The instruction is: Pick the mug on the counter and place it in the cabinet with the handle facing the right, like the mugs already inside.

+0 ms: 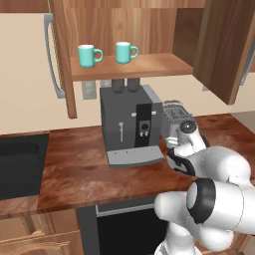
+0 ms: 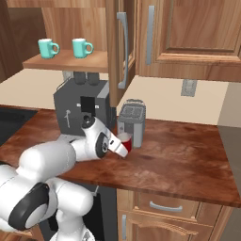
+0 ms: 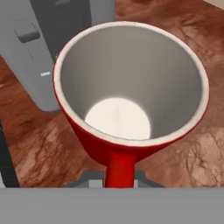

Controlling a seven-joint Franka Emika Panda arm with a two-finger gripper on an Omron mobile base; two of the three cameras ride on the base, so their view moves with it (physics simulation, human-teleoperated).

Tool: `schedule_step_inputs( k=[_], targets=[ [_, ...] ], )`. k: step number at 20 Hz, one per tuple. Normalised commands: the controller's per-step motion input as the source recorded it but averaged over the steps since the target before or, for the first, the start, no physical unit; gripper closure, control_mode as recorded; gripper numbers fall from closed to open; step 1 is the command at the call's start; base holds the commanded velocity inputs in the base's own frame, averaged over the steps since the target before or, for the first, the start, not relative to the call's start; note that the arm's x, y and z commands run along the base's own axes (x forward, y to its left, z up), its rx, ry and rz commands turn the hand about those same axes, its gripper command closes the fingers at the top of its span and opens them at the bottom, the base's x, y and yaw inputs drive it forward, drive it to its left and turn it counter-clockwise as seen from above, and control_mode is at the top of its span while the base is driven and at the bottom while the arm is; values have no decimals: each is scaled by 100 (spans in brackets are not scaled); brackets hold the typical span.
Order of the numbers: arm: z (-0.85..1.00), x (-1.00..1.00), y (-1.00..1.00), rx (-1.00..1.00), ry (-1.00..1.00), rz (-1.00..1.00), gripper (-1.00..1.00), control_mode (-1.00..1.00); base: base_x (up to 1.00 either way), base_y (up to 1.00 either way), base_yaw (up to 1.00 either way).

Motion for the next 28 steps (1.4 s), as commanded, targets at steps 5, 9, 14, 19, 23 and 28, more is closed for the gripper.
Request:
schedule_step_inputs(
  k=[5, 9, 14, 19, 23, 28],
  targets=[
    [36, -12, 14, 1, 7, 8, 100, -100, 0, 0, 0],
    [30, -13, 18, 0, 6, 8, 100, -100, 0, 0, 0],
    [27, -14, 18, 0, 5, 8, 100, -100, 0, 0, 0],
    [25, -18, 17, 0, 2, 9, 100, -100, 0, 0, 0],
    [24, -19, 17, 0, 0, 9, 100, -100, 0, 0, 0],
    [25, -18, 16, -2, 0, 10, 100, -100, 0, 0, 0]
  ],
)
